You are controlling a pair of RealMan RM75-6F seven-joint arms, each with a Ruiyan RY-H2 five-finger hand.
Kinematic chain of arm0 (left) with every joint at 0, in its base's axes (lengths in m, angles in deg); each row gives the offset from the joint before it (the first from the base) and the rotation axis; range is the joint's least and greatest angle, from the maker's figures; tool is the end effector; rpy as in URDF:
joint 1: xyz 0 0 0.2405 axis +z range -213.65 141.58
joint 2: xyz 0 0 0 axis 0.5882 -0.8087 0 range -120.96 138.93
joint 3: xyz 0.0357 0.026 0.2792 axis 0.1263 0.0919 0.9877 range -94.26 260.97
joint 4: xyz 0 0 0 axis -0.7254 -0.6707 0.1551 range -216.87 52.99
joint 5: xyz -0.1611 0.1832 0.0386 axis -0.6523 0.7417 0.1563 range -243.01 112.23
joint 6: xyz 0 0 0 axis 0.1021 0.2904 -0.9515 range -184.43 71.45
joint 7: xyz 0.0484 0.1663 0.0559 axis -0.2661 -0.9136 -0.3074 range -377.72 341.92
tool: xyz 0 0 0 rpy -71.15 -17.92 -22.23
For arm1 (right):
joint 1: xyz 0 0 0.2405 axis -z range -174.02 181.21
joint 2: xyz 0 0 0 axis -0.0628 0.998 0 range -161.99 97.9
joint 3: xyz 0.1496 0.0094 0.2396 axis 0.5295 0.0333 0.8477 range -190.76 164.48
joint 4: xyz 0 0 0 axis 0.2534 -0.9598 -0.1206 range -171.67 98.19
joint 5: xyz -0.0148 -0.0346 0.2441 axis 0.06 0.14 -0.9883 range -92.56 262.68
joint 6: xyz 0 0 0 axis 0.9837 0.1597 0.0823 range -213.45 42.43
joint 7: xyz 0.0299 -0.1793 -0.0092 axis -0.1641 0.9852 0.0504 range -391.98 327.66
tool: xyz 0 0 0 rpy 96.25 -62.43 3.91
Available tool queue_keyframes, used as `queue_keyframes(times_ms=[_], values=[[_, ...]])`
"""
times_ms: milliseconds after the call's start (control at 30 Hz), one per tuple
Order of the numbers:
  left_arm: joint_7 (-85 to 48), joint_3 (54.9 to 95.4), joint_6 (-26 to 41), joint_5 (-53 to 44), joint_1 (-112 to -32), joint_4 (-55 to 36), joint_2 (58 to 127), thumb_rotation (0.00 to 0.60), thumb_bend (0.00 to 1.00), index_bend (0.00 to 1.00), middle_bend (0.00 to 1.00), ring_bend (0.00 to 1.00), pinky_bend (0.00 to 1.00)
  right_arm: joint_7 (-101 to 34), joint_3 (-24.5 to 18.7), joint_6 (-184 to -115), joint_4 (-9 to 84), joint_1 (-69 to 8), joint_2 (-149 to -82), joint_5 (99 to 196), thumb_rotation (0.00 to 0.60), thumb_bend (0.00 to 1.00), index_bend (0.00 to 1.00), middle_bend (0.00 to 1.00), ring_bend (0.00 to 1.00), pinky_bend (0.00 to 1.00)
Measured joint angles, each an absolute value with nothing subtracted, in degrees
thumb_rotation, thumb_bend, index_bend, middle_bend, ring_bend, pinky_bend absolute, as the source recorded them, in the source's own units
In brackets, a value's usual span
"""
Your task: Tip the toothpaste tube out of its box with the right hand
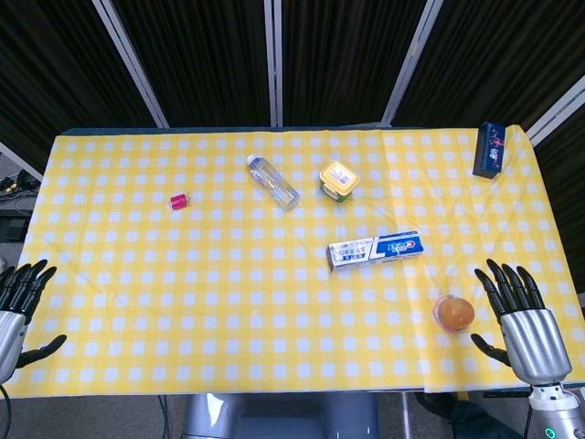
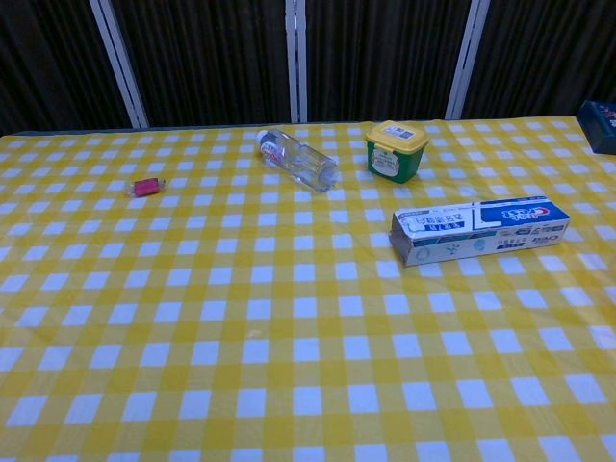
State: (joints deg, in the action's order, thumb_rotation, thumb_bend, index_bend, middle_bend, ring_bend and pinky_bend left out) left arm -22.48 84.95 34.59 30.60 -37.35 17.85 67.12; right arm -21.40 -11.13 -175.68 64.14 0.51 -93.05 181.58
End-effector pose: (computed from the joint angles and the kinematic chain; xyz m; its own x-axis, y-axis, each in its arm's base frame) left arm -0.3125 0.1816 0.1526 0.4465 -0.0096 0.8948 0.8878 -0.1205 -0.4443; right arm -0.2904 -0.2050 0.1424 0.4767 0.0848 0.8750 -0.8607 -0.1575 0.4842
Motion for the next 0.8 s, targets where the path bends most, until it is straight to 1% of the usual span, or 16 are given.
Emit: queue_keyframes(times_ms=[167, 333, 433, 633, 800], values=[[-21.5, 85.2, 33.8, 30.2, -37.4, 18.1, 66.8, 0.600, 0.00, 0.00, 0.00, 0.00, 0.00, -22.8, -10.7, -174.5, 63.5, 0.0, -92.9, 179.9, 0.600, 0.00, 0.02, 0.00, 0.00, 0.00], [-21.5, 85.0, 33.3, 29.7, -37.7, 18.0, 66.8, 0.600, 0.00, 0.00, 0.00, 0.00, 0.00, -23.7, -9.2, -169.4, 61.4, -3.2, -93.3, 177.6, 0.600, 0.00, 0.02, 0.00, 0.00, 0.00], [-21.6, 84.6, 32.5, 28.8, -38.1, 18.1, 67.0, 0.600, 0.00, 0.00, 0.00, 0.00, 0.00, -24.2, -8.3, -163.8, 60.0, -6.6, -93.4, 176.5, 0.600, 0.00, 0.01, 0.00, 0.00, 0.00], [-22.8, 83.6, 30.5, 26.0, -39.1, 18.5, 67.5, 0.600, 0.00, 0.00, 0.00, 0.00, 0.00, -26.0, -6.5, -149.6, 56.3, -15.9, -93.9, 174.5, 0.600, 0.00, 0.00, 0.00, 0.00, 0.00], [-23.8, 83.0, 28.8, 23.6, -39.7, 18.4, 67.9, 0.600, 0.00, 0.00, 0.00, 0.00, 0.00, -28.6, -4.4, -137.6, 50.0, -24.7, -97.0, 171.2, 0.600, 0.00, 0.00, 0.00, 0.00, 0.00]])
